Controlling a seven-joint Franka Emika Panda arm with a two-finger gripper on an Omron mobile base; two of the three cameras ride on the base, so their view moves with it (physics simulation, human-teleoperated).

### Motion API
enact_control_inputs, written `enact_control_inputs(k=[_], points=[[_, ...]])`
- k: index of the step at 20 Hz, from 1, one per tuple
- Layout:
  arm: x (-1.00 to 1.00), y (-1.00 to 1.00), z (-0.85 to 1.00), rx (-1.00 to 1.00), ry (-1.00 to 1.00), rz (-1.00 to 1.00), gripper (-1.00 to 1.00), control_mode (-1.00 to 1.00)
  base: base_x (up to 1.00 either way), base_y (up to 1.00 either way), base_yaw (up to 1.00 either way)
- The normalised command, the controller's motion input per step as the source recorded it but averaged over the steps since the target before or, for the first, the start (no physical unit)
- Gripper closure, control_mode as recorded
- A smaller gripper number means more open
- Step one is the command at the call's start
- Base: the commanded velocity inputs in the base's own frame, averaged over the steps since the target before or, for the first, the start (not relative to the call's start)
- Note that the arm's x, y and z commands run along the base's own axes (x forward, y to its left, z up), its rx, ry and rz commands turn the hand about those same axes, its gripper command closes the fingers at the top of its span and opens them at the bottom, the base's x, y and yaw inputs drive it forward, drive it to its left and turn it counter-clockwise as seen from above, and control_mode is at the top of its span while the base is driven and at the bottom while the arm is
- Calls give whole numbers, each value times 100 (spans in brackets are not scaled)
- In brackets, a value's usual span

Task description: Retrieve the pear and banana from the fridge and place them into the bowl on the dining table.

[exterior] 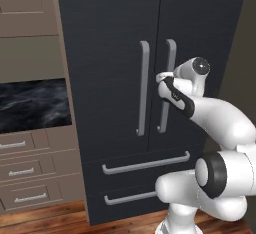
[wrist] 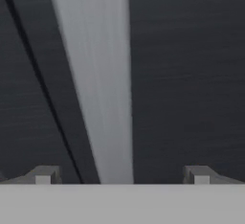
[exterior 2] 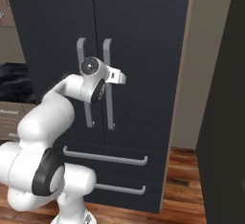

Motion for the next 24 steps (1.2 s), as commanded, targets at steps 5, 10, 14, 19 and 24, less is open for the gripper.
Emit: enact_control_inputs(k=[5,10,14,19,24], points=[[54,1,-4,0,0,0,-100,-100,0,0,0],[63,0,-15,0,0,0,-100,-100,0,0,0],[67,0,-16,0,0,0,-100,-100,0,0,0],[61,0,-16,0,0,0,100,-100,0,0,0],[-6,-14,-1,0,2,0,100,-100,0,0,0]])
